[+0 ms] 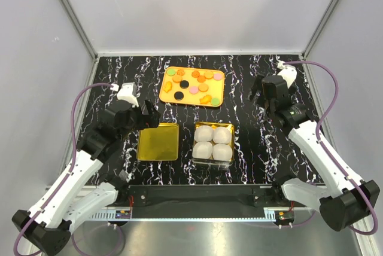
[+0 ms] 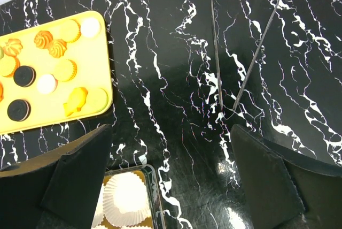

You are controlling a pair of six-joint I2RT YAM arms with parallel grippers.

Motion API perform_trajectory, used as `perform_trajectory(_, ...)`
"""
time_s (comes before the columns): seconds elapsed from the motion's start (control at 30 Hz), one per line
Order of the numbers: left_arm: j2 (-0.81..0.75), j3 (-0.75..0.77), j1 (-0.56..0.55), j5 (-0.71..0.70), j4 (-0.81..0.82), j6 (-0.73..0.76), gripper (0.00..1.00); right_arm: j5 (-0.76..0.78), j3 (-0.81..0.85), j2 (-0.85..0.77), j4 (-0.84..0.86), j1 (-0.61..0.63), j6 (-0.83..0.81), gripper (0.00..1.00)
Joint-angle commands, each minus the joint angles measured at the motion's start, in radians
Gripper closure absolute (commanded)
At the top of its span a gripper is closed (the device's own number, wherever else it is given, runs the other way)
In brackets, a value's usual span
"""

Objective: Pack the cookies

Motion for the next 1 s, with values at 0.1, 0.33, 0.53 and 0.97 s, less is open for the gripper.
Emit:
perform_trajectory(0.1,0.01,0.007,-0.001,0.029,0.051,0.021,0.01,-0.023,0.074,0.01,-0.041,0.005,-0.003,0.0)
perform_trajectory(0.33,0.016,0.005,0.006,0.072,0.065,0.027,0.01,-0.256,0.247,0.263,-0.093,-0.209,-0.08,0.0)
perform_trajectory(0.53,0.019,0.002,0.014,0.105,0.071,0.03,0.01,-0.283,0.359,0.462,-0.111,-0.39,-0.108,0.0)
perform_trajectory(0.97,0.018,-0.003,0.014,0.101,0.062,0.03,0.01,-0.364,0.256,0.736,0.051,-0.48,-0.165,0.0)
